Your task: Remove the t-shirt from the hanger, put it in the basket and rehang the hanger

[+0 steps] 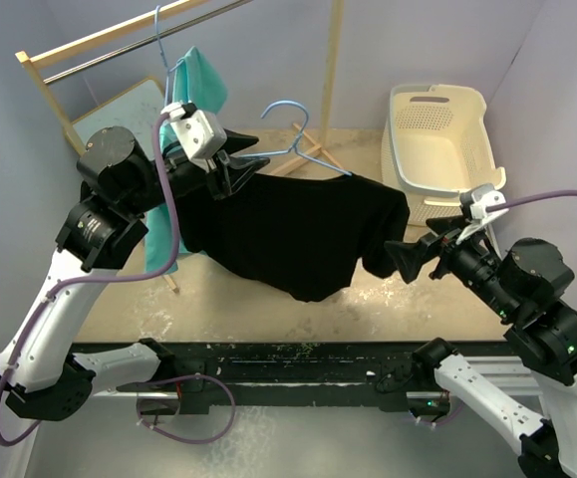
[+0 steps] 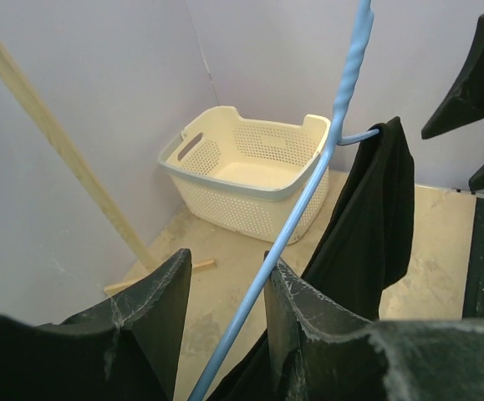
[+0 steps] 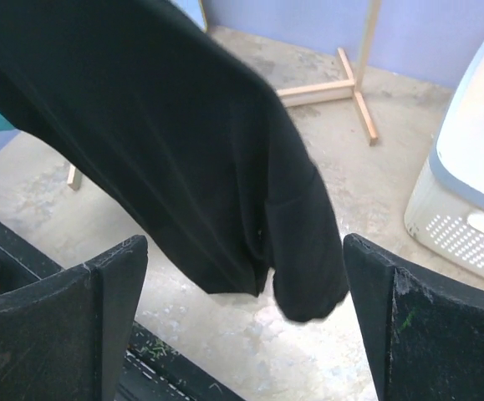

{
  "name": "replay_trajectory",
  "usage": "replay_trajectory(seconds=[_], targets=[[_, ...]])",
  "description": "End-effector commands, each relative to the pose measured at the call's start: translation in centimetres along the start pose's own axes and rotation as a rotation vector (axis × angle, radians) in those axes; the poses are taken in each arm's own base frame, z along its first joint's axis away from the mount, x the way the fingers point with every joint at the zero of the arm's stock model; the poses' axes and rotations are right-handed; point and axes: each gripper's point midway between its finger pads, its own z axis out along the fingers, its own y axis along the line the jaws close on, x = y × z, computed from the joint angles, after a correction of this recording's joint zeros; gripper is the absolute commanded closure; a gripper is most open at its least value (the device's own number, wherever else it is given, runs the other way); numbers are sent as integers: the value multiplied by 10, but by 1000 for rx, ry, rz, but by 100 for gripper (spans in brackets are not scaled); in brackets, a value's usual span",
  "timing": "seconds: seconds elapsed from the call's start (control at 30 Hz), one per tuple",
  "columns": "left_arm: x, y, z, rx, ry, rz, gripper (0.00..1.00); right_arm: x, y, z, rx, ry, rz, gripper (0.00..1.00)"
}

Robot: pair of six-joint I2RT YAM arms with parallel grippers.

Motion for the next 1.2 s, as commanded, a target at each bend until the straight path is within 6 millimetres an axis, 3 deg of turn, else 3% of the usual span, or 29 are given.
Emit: replay_trajectory(seconds=[0.0, 0.07, 0.17, 0.33, 0.4, 0.57, 0.77, 0.87, 1.17], targets=[[-44, -13, -16, 55, -123, 45, 100, -30, 14, -5, -82, -102, -64, 0], [-48, -20, -19, 87, -135, 43, 100, -28, 21, 3, -127, -89, -79, 2], [-54, -25, -23, 104, -152, 40, 100, -21, 32, 13, -194, -59, -93, 20], [-62, -27, -29, 104, -168, 45, 100, -3, 25, 33, -161, 26, -76, 73], [-61, -22, -29, 76, -156, 43, 100, 0, 14, 37, -93, 43, -54, 100], [-48, 7, -31, -95, -107, 38, 100, 6, -34, 32, 200, 68, 15, 100], [-46, 27, -40, -229, -119, 43, 100, 19, -102, 5, 662, 122, 89, 100], [-55, 30, -50, -270, -154, 49, 100, 26, -110, 3, 726, 151, 86, 100], [-80, 43, -83, -408, -231, 77, 100, 71, -110, 32, 723, 300, 81, 100]])
